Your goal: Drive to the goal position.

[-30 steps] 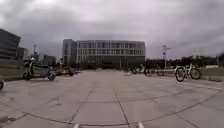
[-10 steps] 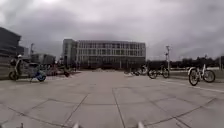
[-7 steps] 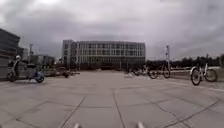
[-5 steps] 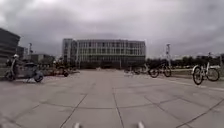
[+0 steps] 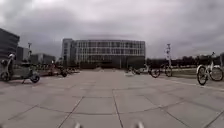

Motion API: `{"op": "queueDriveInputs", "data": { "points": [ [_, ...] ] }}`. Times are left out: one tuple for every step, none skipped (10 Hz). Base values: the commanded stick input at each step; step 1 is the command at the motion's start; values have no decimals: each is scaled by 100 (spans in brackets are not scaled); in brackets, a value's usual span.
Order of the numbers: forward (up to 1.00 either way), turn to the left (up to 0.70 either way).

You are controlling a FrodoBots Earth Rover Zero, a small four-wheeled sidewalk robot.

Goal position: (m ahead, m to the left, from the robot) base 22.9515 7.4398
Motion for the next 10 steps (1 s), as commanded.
{"op": "queueDriveInputs", "data": {
  "points": [
    [45, 0],
    [45, 0],
    [45, 0],
    [45, 0],
    [45, 0],
    [45, 0],
    [45, 0],
    [45, 0],
    [45, 0],
    [45, 0]
  ]
}}
